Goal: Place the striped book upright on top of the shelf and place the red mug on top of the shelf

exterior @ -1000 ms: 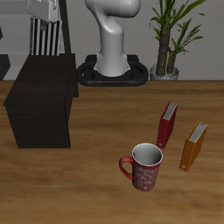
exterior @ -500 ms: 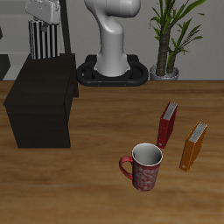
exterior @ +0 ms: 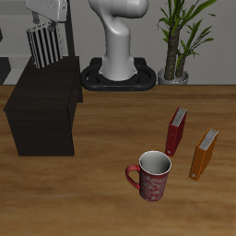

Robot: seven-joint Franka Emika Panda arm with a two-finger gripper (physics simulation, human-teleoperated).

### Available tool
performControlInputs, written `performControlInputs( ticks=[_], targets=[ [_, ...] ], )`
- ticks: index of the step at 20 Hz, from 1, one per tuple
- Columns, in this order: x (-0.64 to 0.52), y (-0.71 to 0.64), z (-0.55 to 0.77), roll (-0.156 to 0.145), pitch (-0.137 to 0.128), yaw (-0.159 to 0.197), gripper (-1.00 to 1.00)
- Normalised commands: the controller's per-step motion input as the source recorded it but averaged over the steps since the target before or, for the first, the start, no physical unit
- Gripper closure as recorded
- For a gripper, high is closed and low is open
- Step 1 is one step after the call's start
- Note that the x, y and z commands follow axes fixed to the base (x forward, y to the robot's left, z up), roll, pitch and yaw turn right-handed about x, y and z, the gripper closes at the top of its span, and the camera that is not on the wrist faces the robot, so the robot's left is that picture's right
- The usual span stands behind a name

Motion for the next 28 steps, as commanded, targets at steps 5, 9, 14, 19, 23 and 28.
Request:
performControlInputs(
  ticks=[5, 9, 14, 19, 23, 28],
  targets=[
    [0.07, 0.25, 0.36, -0.038, -0.034, 0.117, -1.0],
    [0.11, 0.52, 0.32, 0.001, -0.035, 0.137, -1.0],
    [0.25, 0.58, 0.15, 0.016, -0.022, 0.165, -1.0],
    [0.53, 0.87, -0.08, 0.036, 0.039, 0.24, -1.0],
    [0.52, 0.68, -0.07, 0.035, 0.022, 0.166, -1.0],
    [0.6, 0.52, -0.09, -0.015, 0.016, 0.161, -1.0]
  ],
)
